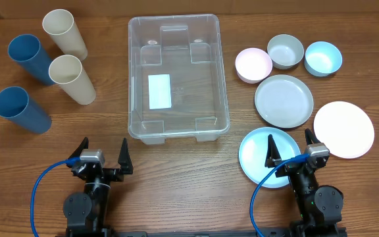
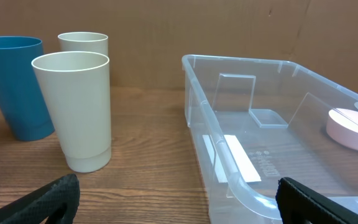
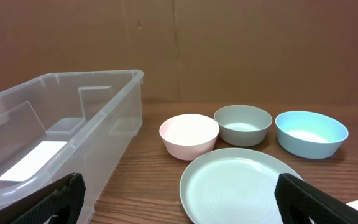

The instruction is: Pack container

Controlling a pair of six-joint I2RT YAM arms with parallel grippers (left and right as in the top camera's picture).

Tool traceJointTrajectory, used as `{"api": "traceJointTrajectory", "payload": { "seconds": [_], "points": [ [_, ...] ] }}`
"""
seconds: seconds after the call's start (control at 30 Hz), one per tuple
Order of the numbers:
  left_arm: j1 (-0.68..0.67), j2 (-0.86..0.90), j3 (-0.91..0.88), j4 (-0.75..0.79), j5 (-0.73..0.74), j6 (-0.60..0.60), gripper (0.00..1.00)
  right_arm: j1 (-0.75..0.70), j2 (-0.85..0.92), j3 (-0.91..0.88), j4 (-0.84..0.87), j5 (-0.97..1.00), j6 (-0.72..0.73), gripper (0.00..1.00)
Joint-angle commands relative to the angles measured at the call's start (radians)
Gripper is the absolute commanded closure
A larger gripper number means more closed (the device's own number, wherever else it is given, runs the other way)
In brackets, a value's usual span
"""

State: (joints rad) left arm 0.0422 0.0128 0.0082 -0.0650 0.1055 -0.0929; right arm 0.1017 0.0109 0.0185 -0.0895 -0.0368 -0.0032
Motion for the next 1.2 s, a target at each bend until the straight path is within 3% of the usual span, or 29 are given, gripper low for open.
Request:
{"api": "traceJointTrajectory", "payload": {
  "seconds": [0.0,0.83,1.0,1.07,1.17],
  "points": [
    [0.008,-0.008,-0.003,-0.002,0.011,0.023,0.00,0.002,-0.008,-0.011,0.006,0.009,-0.001,0.00],
    [0.008,-0.008,-0.003,-0.002,0.011,0.023,0.00,0.002,-0.008,-0.010,0.005,0.041,0.000,0.00],
    [0.008,-0.008,-0.003,-0.002,0.011,0.023,0.00,0.002,-0.008,0.007,-0.006,0.034,0.168,0.00],
    [0.008,-0.008,-0.003,-0.002,0.011,0.023,0.00,0.002,-0.002,0.074,-0.109,0.026,0.272,0.00],
    [0.008,-0.008,-0.003,-0.002,0.011,0.023,0.00,0.002,0.064,0.235,-0.294,0.020,0.292,0.00]
  ]
}}
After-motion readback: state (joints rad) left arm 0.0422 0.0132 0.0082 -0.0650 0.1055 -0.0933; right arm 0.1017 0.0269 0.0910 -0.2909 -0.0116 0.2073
